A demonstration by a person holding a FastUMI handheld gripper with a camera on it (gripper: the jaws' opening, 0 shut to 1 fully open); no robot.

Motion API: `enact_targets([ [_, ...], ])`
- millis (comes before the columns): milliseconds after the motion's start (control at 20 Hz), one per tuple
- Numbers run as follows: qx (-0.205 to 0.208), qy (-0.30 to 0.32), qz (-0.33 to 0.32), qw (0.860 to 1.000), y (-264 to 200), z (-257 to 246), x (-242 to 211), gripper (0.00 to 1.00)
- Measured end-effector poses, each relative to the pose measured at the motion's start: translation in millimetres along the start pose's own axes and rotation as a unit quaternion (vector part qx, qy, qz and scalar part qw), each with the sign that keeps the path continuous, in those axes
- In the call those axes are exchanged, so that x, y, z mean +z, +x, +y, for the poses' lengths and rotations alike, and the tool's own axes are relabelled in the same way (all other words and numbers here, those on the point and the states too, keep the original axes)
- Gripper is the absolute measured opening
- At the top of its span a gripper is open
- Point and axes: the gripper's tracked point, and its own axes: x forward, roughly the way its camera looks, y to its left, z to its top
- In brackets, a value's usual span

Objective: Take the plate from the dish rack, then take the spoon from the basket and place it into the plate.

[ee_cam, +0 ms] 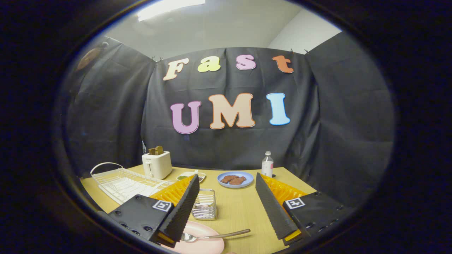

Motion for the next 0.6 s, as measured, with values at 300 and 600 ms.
enact_targets([
  [300,0.025,0.005,0.021,0.999,5.2,17.0,-13.8,1.0],
  [600,0.024,0.004,0.028,0.999,6.7,19.5,-17.4,1.0],
])
